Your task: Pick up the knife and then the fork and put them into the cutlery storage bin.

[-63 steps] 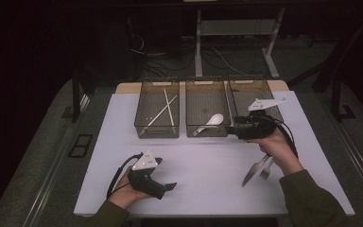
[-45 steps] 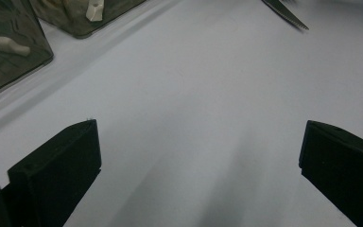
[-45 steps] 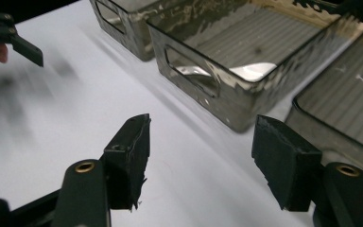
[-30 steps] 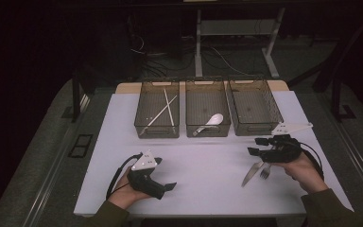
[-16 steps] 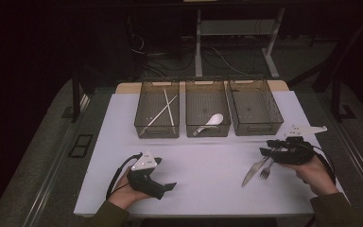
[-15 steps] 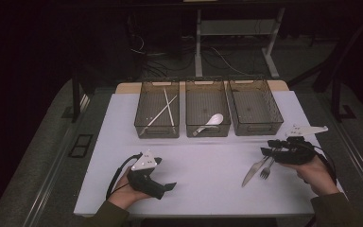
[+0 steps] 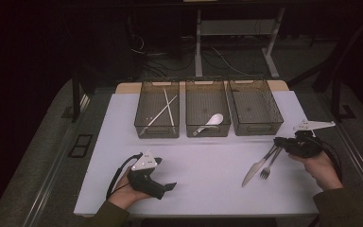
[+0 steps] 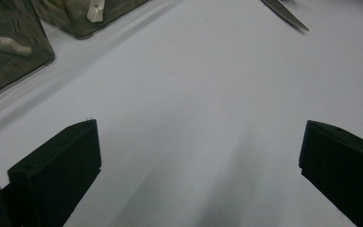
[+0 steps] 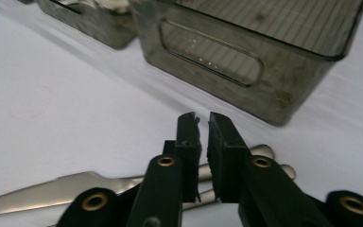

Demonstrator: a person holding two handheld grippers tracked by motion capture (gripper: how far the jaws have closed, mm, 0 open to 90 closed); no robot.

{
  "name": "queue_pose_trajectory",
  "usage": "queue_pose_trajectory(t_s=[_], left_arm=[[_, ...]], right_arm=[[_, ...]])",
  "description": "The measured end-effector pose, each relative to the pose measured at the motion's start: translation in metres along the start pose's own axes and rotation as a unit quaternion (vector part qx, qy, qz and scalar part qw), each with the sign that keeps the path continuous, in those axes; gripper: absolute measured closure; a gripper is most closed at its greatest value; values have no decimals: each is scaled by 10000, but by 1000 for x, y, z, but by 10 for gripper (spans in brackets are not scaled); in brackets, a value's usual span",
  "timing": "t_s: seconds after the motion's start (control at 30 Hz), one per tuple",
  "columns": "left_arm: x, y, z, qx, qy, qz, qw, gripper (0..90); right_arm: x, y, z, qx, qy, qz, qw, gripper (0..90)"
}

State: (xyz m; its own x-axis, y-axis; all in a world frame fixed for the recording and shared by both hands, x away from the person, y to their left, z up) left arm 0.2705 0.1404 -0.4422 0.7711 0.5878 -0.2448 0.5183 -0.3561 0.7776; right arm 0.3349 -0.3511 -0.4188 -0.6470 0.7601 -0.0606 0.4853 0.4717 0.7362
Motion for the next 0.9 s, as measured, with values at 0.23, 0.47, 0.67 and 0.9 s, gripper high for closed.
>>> queue_pose_trajectory(t_s=[0.23,0.47,0.67,0.9], left_arm=[[1,0,1,-2,4,-24,10000,0],[0,0,1,-6,8,-43,10000,0],[1,-1,1,32,-9,-15,10000,0],[0,-1,2,20,-4,-31,10000,0]], right_arm=[[-16,-1,14,220,-142,178,9995,897],[-34,-6,29,556,-533,350,9964,897],[-44,-11,35,741,-564,401,9948,898],[-44,-12,41,888,-534,323,9941,899]])
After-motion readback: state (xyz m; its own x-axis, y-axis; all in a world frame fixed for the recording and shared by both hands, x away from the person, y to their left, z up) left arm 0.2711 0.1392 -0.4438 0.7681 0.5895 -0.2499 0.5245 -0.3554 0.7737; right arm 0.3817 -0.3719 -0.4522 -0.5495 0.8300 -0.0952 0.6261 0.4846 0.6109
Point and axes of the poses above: each handheld gripper's, and its own axes: z roughly forward along the jaws, y roughly out of its top, x roughly to its left, the point moved 1 cm from there along z, roughly forward along the jaws, and after that the axes turned 11 degrees about -z, right-handed, at the moved point
